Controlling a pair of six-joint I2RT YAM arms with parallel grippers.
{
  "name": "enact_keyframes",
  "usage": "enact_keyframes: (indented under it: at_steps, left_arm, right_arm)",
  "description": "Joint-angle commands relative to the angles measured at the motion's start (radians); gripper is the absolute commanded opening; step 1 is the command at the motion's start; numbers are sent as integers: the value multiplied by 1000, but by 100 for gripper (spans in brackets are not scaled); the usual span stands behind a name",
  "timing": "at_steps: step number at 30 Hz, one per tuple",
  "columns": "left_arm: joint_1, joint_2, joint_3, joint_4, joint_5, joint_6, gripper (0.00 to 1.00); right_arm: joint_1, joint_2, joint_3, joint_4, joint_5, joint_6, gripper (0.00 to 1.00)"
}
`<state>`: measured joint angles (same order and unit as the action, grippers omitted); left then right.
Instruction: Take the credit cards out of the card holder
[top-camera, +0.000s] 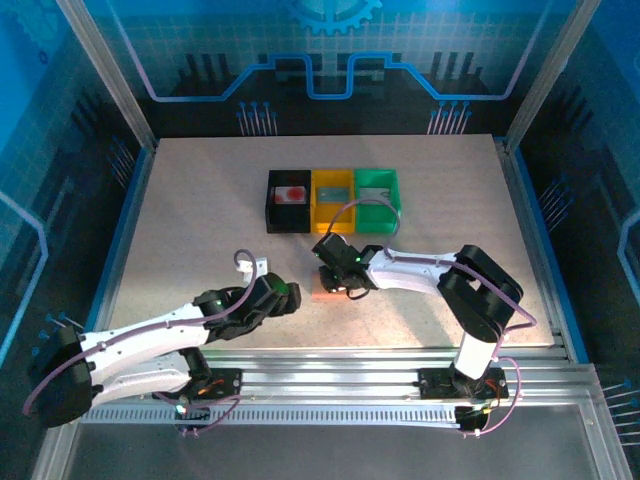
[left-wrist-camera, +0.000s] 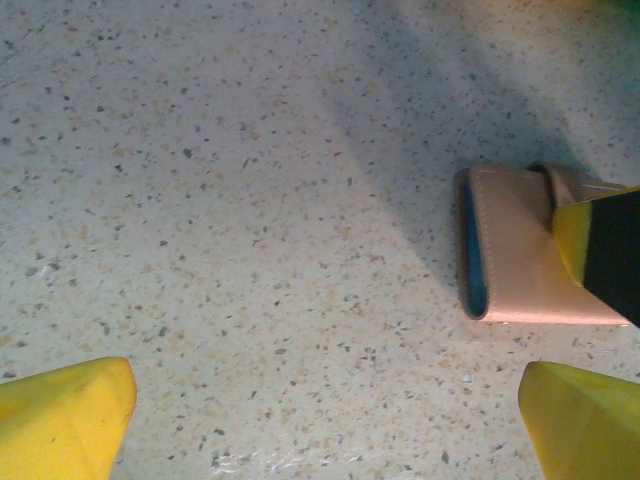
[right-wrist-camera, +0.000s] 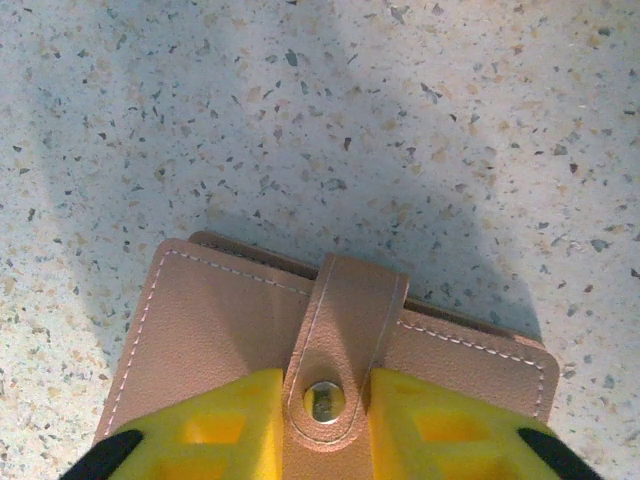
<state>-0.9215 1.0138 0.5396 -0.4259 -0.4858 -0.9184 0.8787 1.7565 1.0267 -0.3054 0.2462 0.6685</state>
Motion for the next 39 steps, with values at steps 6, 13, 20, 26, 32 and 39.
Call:
enact_keyframes:
  at_steps: [6,13,20,26,32,39]
  left_arm:
    - [-30,34,-9,70,-3,-38,99]
    - [-48,50,-23,111,9,-49,99]
    - [-97,131,13,132,4,-44,99]
    - [-117,142,36,112,-21,-31,99]
    - [-117,61,21,106,-49,-10,99]
    - [-117,-17,19,68,-66,10,99]
  right_arm:
    - [-10,-44,-57,19,-68,47,16]
    - [-16,-109,-56,-19,-73,39,5]
    - [-34,-173,-63,-44,-114,44,0]
    - [-49,-235,-48,-92,-133,27,0]
    - [-64,-286,-38,-129,-153,8,0]
    - [-79,-353,-37,-162,-143,1,0]
